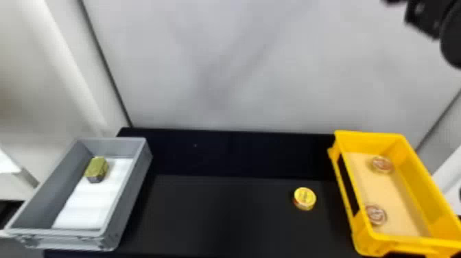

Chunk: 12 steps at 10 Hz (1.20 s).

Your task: Pick up the round yellow can and place it in the yellow rectangular box

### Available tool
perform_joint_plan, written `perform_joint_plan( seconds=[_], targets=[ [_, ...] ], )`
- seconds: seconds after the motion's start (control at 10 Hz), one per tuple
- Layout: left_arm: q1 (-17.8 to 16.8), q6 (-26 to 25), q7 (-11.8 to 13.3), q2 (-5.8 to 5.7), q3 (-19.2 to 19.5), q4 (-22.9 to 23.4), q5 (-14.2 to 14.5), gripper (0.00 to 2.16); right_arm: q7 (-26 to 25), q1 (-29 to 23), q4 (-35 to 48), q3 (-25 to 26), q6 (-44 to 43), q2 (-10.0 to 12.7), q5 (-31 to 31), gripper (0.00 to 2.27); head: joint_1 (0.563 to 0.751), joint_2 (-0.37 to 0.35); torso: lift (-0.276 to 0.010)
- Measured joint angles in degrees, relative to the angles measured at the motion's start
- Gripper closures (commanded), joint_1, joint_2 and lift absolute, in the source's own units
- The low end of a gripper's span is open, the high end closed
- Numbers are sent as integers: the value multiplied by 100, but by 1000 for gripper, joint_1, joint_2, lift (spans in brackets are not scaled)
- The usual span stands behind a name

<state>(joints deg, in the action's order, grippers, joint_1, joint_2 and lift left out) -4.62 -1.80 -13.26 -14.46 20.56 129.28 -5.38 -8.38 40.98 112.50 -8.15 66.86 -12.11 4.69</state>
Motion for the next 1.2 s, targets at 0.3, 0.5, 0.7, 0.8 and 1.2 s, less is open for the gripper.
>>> perform_joint_plan(
  seconds=[0.3, 0.5, 0.7, 0.8, 1.2],
  targets=[
    [36, -16, 18, 169, 0, -37, 2, 159, -18, -783, -185, 382, 621, 38, 758, 5, 692, 54, -3],
    [-8, -36, 40, 242, -22, -60, 2, 159, -138, -961, -420, 505, 1194, 12, 1255, 5, 692, 54, -3],
    [-119, -50, 56, 273, -74, -100, -4, 157, -196, -942, -790, 589, 2115, -21, 1601, 5, 692, 54, -3],
    [-174, -50, 62, 293, -111, -126, -13, 157, -224, -965, -1023, 622, 2244, -72, 1882, 5, 692, 54, -3],
    [-356, -21, 66, 353, -301, -248, -19, 156, -813, -1639, -1853, 729, 2116, -204, 3473, 7, 692, 54, -3]
  ],
)
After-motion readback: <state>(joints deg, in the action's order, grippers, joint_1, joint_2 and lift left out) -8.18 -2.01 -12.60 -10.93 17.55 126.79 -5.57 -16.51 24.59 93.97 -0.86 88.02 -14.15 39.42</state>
